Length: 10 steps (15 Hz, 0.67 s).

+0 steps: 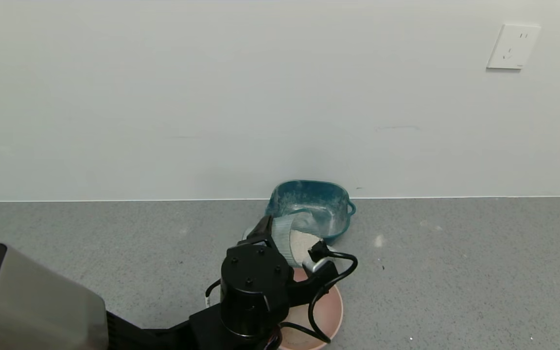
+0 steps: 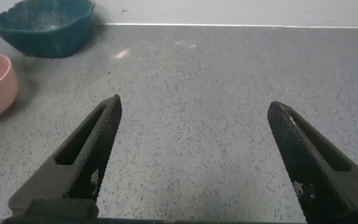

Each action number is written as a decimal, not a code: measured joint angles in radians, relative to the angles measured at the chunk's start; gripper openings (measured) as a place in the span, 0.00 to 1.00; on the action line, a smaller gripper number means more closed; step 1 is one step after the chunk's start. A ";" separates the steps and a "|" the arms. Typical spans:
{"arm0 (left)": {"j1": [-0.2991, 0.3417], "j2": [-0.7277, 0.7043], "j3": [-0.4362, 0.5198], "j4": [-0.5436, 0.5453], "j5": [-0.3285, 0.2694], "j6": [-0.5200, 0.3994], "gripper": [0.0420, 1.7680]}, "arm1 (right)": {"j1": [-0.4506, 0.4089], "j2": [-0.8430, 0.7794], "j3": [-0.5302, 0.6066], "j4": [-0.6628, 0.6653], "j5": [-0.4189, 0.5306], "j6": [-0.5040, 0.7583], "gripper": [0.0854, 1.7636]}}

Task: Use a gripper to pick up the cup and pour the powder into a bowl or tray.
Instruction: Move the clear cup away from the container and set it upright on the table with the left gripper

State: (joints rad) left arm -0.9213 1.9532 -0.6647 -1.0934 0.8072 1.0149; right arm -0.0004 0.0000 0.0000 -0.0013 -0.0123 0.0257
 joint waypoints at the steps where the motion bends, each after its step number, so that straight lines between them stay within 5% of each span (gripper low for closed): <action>1: 0.009 -0.001 0.007 -0.017 -0.001 -0.004 0.72 | 0.000 0.000 0.000 0.000 0.000 0.000 0.97; 6: 0.053 -0.006 0.015 -0.073 -0.007 -0.079 0.72 | 0.000 0.000 0.000 0.000 0.000 0.000 0.97; 10: 0.129 -0.021 -0.002 -0.058 -0.114 -0.205 0.72 | 0.000 0.000 0.000 0.000 0.000 0.000 0.97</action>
State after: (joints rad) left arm -0.7923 1.9319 -0.6668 -1.1517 0.6932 0.8096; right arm -0.0004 0.0000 0.0000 -0.0009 -0.0128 0.0260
